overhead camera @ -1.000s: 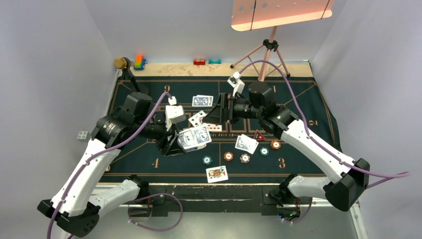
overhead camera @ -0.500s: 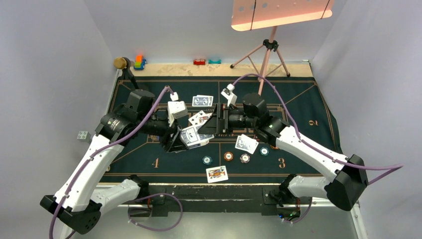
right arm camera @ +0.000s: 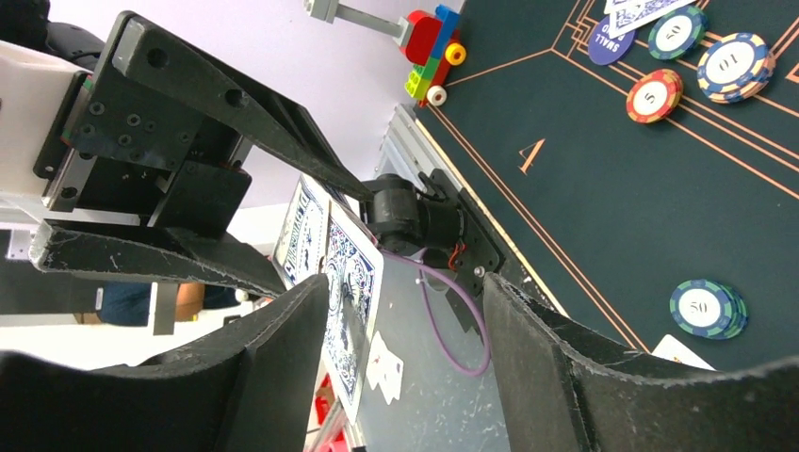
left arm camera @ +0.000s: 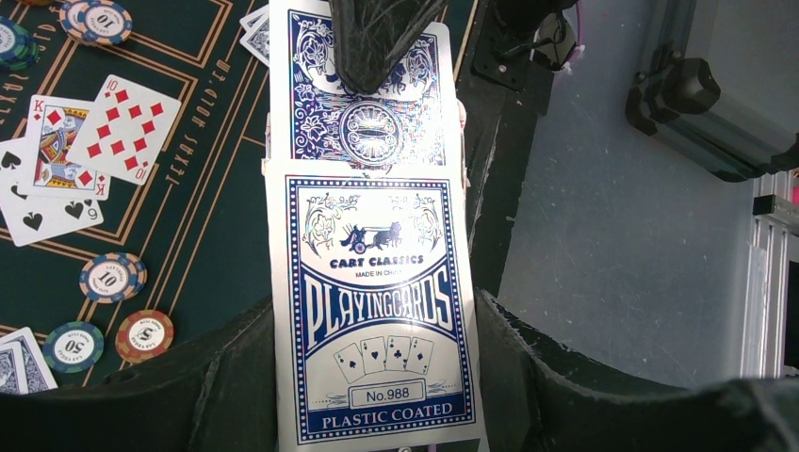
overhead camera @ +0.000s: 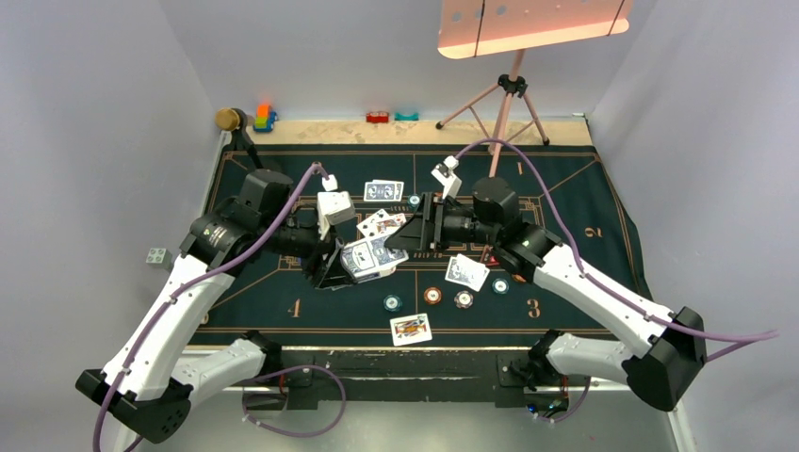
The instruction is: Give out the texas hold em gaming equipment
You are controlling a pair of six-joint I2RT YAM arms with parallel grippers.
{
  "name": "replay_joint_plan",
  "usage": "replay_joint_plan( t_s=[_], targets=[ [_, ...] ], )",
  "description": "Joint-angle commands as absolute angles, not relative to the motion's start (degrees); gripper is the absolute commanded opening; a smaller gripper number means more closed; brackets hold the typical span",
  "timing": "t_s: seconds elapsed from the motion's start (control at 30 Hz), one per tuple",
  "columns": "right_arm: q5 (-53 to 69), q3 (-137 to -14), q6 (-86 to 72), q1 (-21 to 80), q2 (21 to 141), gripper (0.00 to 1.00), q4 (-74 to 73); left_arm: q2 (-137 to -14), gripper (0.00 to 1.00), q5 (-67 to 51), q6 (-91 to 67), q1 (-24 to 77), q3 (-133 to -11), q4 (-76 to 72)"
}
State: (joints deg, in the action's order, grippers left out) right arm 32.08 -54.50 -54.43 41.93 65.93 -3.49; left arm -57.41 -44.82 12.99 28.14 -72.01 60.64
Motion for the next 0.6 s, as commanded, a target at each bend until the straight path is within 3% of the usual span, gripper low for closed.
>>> replay_joint_plan(
  t_s=[0.0,0.13,0.23,0.3,0.57],
  targets=[
    [30.1,-56.5,-53.1,41.3,64.0,0.63,-5.6,-56.4,0.0,-47.3,12.7,27.8,-74.4,59.4],
    [30.4,-56.9,-52.5,41.0,64.1,0.58,-6.7,-56.4,0.0,-47.2,12.7,27.8,-74.9,59.7],
    [30.1,-58.3,-52.3,41.0,64.8,0.75,-5.8,-56.6,0.0,-47.2,12.7,27.8,-74.8,59.7],
    [30.8,-59.9,-51.6,41.1,65.6,0.81,-6.1,-56.7,0.0,-47.2,12.7,27.8,-74.8,59.7],
    [32.4,-58.9,-55.2,43.4,67.4,0.81,-0.2,-56.5,0.0,-46.8,12.8,27.8,-74.7,59.8]
  ],
)
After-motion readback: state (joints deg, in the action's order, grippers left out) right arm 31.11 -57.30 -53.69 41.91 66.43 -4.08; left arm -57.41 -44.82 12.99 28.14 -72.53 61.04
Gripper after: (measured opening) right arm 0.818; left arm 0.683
